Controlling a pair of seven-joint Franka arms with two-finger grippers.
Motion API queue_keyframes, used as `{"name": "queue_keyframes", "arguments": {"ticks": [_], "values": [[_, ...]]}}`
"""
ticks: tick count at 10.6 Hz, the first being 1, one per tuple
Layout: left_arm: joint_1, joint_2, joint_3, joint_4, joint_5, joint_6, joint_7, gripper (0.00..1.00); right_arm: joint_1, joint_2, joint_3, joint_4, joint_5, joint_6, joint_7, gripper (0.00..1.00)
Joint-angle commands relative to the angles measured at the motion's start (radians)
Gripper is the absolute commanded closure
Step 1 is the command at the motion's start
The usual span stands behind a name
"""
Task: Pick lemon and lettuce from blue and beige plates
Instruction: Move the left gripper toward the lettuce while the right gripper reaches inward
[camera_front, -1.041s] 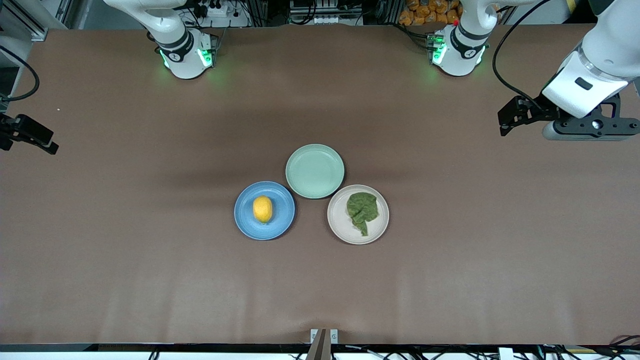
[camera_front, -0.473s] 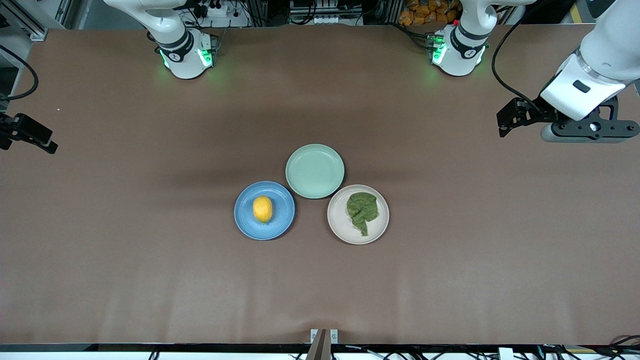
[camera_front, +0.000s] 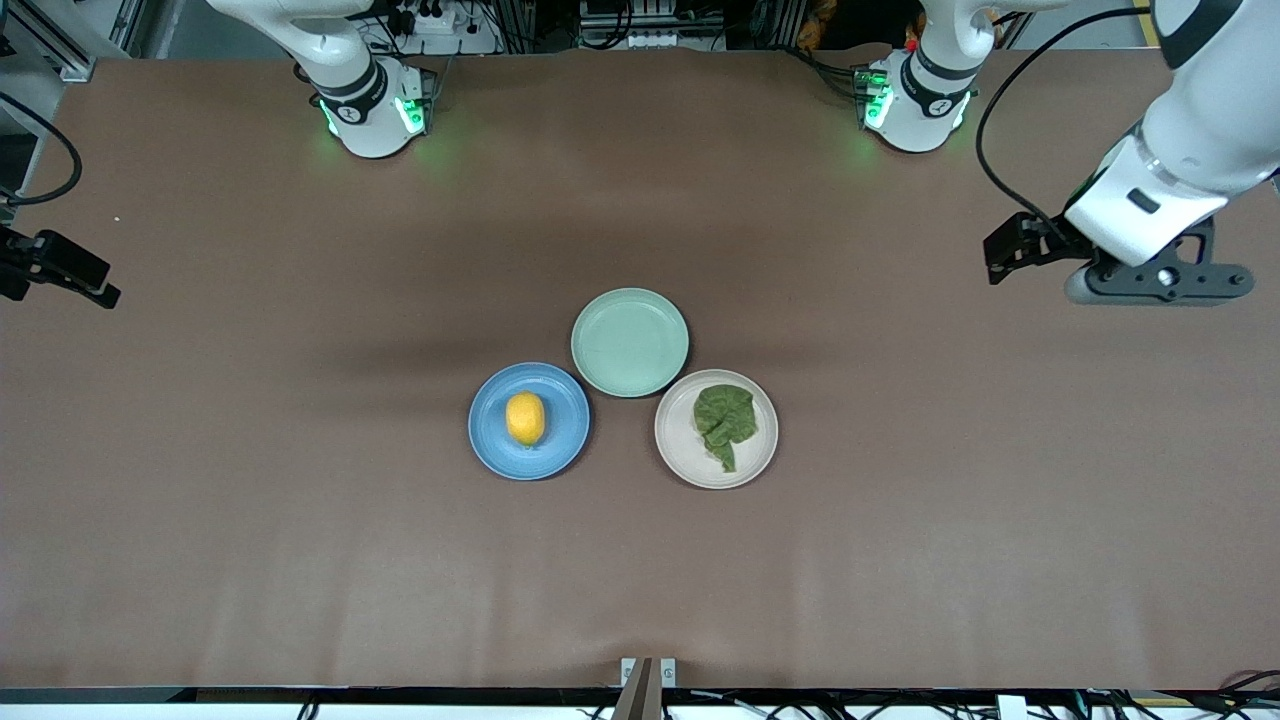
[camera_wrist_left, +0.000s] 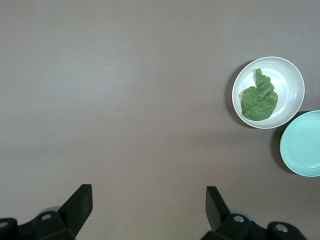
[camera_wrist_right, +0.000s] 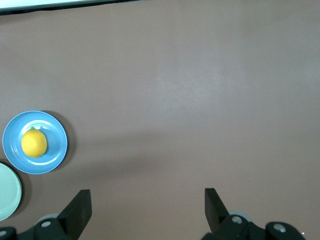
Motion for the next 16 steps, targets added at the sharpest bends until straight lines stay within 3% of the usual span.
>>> {"name": "queue_keyframes", "arguments": {"ticks": [1,5,12,16], "values": [[0.0,0.022,-0.004,0.009,-0.026,0.015,0.007,0.0,-0.005,-0.008,0.002,-0.003,0.003,-0.007,0.004,0.0],[-0.047,0.106,-0.005,0.011,-0.024,0.062,-0.054,0.0,-0.007,-0.019,0.0,0.004,0.005,-0.009,-0.002,0.0],[-0.113,0.395,-0.005,0.024,-0.017,0.226,-0.193,0.0,-0.008,-0.002,0.0,-0.001,0.008,-0.006,-0.002,0.0],[-0.193,0.501,-0.004,0.095,-0.018,0.289,-0.324,0.0,0.0,0.113,0.002,-0.004,0.014,-0.007,-0.005,0.0]]}}
